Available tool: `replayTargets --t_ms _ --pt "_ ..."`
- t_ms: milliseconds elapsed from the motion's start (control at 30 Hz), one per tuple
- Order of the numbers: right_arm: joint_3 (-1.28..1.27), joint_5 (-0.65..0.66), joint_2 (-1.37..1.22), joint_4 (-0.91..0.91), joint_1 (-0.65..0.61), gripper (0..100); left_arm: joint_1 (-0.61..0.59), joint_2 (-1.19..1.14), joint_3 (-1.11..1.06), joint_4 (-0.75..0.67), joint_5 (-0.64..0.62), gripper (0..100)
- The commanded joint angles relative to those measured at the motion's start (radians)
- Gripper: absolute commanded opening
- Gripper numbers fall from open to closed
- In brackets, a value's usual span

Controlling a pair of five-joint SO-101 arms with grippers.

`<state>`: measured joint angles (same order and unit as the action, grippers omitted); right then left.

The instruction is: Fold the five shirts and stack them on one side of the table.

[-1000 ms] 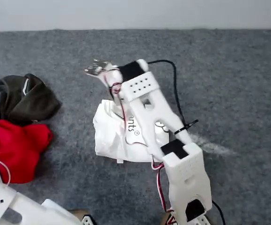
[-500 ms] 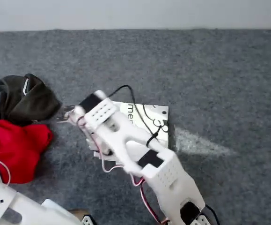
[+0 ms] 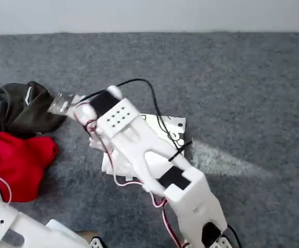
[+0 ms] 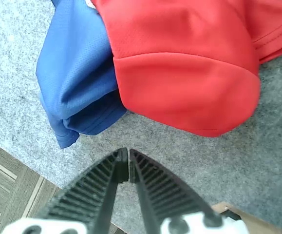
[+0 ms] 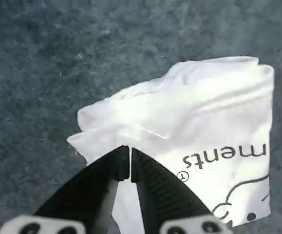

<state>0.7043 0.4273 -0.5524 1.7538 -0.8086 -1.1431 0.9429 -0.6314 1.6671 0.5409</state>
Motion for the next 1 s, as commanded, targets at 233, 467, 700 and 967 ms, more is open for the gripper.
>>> replayTargets --t_ms 233,467,700,967 --pt "-0.064 -0.003 -0.104 -0.091 0.07 1.1 0.005 0.014 0.001 -0.006 0.005 2" --pt "0.081 -0.008 -0.166 -0.116 -0.008 1.0 0.005 0.014 0.001 -0.006 0.006 2" --pt "0.247 -0.009 -0.11 0.047 0.035 1.0 0.003 0.014 0.001 -0.006 0.006 2" --pt "-0.117 -0.124 0.176 0.047 0.107 1.3 0.005 0.014 0.001 -0.014 0.006 2"
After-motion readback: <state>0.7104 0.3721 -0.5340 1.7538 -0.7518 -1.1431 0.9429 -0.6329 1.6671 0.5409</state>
